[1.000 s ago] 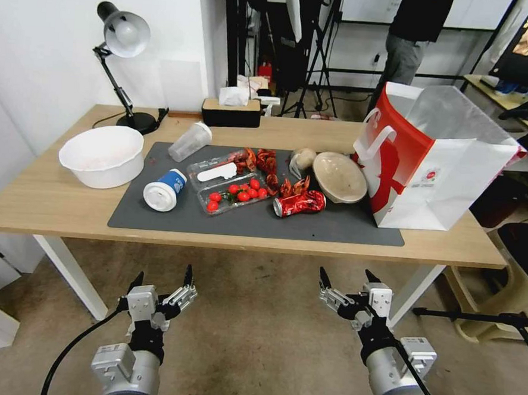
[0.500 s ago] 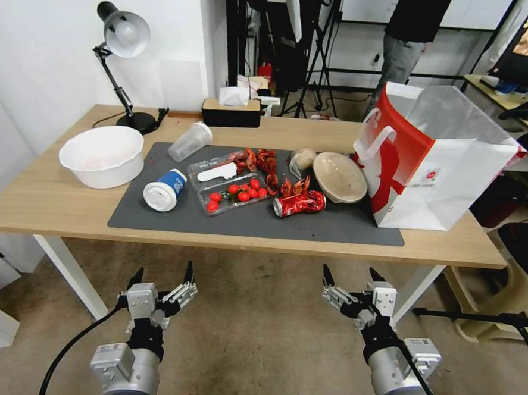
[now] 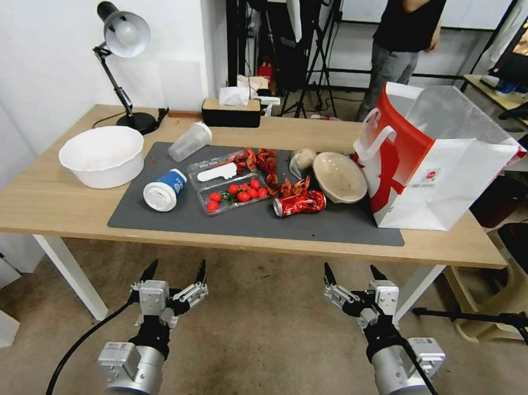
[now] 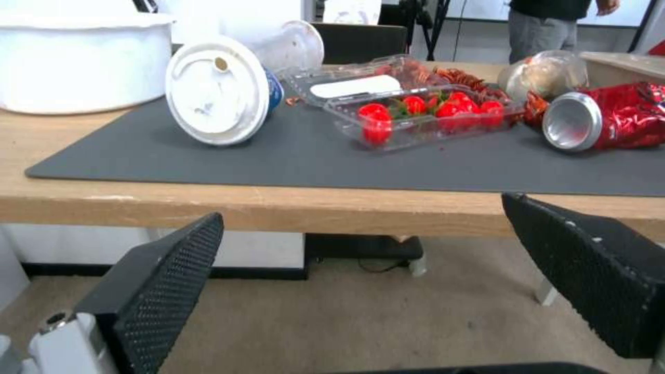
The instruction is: Pick up the trash from the table and place it into the takeout bag.
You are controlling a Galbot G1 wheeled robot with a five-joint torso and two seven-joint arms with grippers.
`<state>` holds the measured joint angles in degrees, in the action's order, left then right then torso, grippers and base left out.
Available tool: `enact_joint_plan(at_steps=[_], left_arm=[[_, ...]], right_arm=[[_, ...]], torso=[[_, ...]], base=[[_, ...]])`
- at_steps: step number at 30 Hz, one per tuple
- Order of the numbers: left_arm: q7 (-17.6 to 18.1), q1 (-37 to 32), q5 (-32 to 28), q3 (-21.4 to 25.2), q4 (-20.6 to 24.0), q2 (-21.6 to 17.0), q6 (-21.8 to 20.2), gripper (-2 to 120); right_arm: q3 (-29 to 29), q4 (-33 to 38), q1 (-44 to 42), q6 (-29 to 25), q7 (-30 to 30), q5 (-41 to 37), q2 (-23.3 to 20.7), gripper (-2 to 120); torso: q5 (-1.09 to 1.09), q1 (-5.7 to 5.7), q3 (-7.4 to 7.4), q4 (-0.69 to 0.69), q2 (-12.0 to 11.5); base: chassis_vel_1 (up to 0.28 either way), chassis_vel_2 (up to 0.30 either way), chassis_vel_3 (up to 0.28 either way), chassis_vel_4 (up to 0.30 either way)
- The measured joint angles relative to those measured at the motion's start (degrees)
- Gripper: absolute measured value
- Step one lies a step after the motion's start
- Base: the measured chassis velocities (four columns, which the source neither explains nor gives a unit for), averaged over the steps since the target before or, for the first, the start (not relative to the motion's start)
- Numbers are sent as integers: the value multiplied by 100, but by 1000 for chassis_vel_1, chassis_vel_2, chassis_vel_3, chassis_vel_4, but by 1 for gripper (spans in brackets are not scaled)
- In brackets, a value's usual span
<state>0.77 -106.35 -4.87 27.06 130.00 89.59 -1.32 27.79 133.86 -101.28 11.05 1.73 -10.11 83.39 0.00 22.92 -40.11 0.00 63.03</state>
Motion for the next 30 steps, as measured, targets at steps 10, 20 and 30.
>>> enact_joint_plan(at_steps=[10,20,30], left_arm=[[14,273,-139,47,-106,-84,43,100],[26,347,-107,124,-212,-80,9,100],[16,379,-111,130,-231,-107,7,100]], right_arm=[[196,-197,475,-489,227,-360,-633,100],[47,-740,1268,-580,21,-774,-1062,100],[-63,-371,1989,435,-2115,-4578,-1320,100]], torso=[[0,0,0,-1,0],[1,0,-1,0,0],[0,-1,0,1,0]], base=[[0,0,0,0],[0,0,0,0],[0,0,0,0]])
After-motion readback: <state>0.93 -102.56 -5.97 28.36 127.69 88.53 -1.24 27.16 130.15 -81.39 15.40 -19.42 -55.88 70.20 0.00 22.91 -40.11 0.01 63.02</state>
